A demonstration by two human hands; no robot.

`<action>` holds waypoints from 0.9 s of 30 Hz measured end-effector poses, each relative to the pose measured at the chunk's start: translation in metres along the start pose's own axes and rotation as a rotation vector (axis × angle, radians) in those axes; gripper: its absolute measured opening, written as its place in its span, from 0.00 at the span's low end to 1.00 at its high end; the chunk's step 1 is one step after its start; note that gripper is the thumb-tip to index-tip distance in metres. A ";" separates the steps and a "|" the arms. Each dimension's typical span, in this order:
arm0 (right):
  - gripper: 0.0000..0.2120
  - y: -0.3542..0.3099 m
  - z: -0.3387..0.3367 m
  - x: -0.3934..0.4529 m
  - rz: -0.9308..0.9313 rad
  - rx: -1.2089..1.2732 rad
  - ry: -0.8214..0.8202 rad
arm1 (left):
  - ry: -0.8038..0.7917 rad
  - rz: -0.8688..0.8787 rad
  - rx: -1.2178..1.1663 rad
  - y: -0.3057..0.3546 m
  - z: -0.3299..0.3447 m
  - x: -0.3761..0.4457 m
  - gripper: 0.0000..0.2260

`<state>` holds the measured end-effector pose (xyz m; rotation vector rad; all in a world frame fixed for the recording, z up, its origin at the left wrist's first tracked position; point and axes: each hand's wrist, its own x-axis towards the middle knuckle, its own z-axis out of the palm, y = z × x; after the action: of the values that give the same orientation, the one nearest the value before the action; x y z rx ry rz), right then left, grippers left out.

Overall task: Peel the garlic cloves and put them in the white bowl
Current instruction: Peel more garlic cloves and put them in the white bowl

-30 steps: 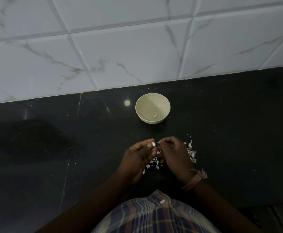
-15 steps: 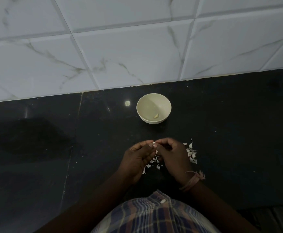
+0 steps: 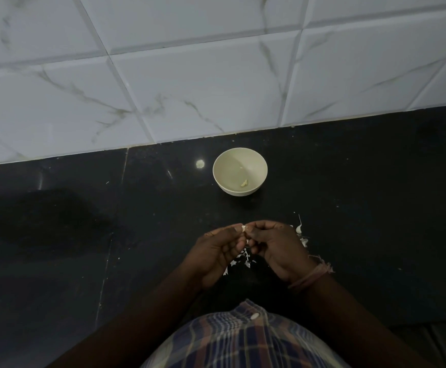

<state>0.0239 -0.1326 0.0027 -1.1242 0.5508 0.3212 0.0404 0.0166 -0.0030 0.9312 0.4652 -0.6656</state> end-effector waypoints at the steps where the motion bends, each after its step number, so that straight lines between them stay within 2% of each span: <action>1: 0.06 0.001 0.000 0.000 0.010 0.007 -0.002 | 0.003 -0.003 0.010 0.000 0.000 0.000 0.07; 14: 0.08 0.003 0.000 0.004 0.159 0.204 -0.025 | 0.036 0.002 -0.001 -0.003 0.003 0.003 0.08; 17: 0.09 0.008 0.002 0.005 0.092 0.139 -0.028 | 0.037 0.000 0.009 -0.003 0.003 0.003 0.06; 22: 0.05 0.016 0.000 0.005 -0.153 -0.223 0.072 | 0.091 0.093 0.143 -0.005 0.001 0.006 0.06; 27: 0.02 0.017 -0.006 0.005 -0.211 -0.246 0.092 | 0.079 0.084 0.232 -0.006 0.003 0.009 0.05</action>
<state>0.0179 -0.1313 -0.0147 -1.4280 0.4771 0.1569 0.0425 0.0087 -0.0107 1.1932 0.4223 -0.6164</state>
